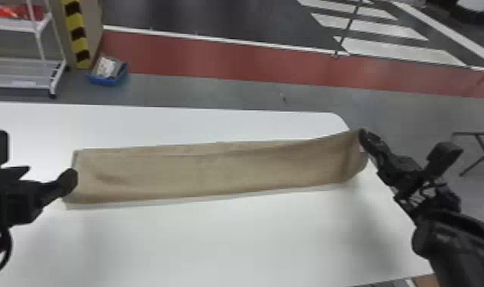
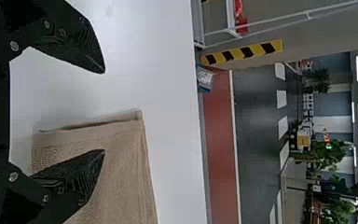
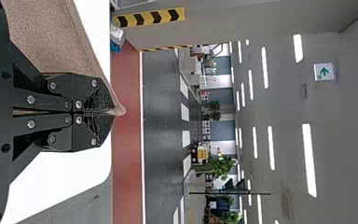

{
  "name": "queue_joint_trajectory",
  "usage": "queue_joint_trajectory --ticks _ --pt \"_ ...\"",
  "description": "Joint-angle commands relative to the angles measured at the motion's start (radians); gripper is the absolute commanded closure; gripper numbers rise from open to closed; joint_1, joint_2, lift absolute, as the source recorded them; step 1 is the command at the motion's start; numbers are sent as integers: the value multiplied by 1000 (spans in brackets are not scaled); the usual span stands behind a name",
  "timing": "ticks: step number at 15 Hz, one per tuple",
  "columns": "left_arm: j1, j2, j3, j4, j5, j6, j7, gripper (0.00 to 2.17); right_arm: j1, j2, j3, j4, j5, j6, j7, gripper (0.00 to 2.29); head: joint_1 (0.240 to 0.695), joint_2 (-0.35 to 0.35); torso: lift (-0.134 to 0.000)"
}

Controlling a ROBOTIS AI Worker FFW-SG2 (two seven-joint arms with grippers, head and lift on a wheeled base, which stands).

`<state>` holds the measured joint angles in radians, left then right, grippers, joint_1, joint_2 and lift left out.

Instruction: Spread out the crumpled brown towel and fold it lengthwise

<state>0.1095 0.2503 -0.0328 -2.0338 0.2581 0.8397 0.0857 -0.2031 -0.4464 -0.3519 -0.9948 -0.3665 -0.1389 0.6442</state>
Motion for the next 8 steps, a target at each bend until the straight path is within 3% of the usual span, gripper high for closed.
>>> queue_joint_trajectory --ticks 1,4,6,8 --pt "-70 -8 -29 103 23 -67 -15 326 8 3 4 -1 1 0 0 1531 695 -262 -124" --pt "-211 -11 -113 314 27 -248 -18 350 36 8 4 -42 3 16 0 1531 695 -268 -124" --pt "-280 -17 -141 414 30 -276 -20 613 50 8 -6 -59 4 19 0 1531 695 -268 -124" --pt "-312 -23 -159 472 24 -276 -20 613 63 0 -16 -64 1 19 0 1531 695 -270 -124"
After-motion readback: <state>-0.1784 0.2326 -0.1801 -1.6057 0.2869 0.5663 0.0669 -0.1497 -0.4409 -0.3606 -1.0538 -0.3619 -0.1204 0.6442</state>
